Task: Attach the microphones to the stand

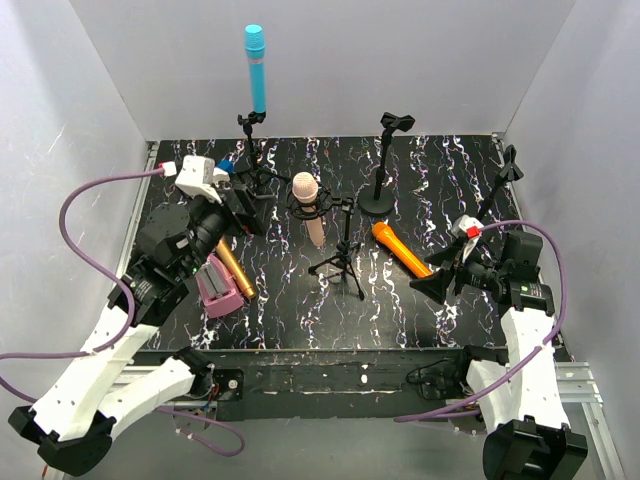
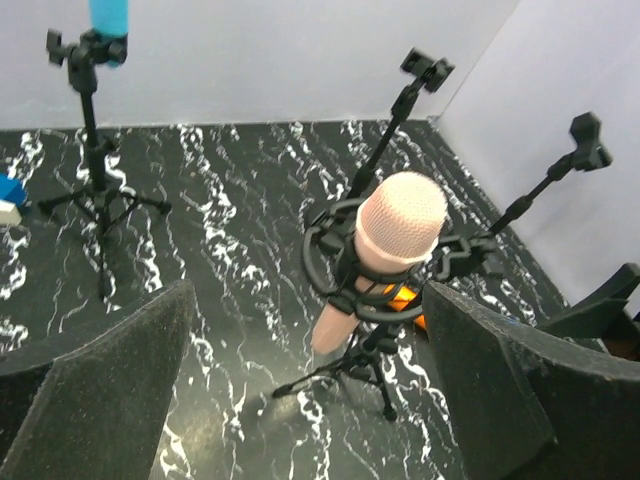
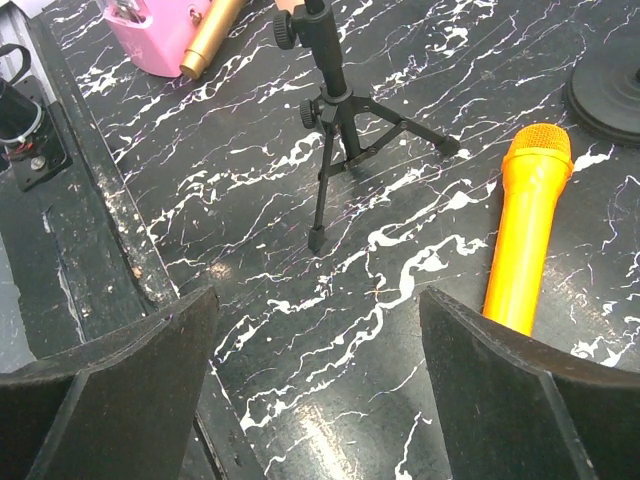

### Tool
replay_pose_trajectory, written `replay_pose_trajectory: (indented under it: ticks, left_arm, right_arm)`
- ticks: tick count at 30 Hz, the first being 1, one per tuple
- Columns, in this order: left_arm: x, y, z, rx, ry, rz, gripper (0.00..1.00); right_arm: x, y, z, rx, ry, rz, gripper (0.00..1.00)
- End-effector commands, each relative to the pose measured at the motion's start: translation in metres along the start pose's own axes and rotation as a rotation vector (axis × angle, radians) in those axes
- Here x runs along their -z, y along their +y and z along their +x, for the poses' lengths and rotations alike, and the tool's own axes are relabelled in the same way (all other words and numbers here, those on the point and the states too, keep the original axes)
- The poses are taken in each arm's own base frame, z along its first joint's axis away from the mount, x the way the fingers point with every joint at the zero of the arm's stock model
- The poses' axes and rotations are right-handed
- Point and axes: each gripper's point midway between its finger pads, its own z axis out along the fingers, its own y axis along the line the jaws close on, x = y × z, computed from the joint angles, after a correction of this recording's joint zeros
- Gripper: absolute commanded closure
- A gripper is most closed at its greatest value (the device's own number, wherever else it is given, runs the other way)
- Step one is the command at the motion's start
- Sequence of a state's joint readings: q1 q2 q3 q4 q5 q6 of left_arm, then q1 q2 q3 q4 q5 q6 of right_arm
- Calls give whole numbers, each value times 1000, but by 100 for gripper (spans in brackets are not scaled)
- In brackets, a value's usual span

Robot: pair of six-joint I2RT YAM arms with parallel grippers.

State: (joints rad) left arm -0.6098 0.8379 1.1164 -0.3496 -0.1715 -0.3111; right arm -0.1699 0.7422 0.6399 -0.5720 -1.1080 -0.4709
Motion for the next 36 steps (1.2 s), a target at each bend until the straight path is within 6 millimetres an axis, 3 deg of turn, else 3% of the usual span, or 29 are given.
replay_pose_trajectory:
  ticks: [1,9,12,14,18,22,27,33,36]
  left_arm:
    - [9,23,31,-11,80,-88,2]
    - [20,34,76,-15,188,-100,2]
    - [25,30,90,-28,225,-56,2]
    - [28,19,99,-50,243,34,2]
    - [42,-28,121,-67,232,371,2]
    - [53,-37,129,-52,175,459,2]
    - [58,-30,121,-67,135,425,2]
    - [62,-27,120,-8,138,398,2]
    - [64,-25,116,-4,129,380,2]
  right_arm:
    - [-1,-8,-1,9,-6,21,12]
    - [-1,-9,2,-22,-8,10,13]
    - [-2,9,4,37,-19,-115,14]
    - [-3,17,5,62,-19,-181,15]
    - [-5,26,-2,147,-6,-270,16]
    - [-19,26,-34,250,37,-323,17]
    - [-60,28,-76,387,85,-318,18]
    - [-99,19,-123,388,20,-288,20]
    - [-116,14,-131,373,-3,-296,21]
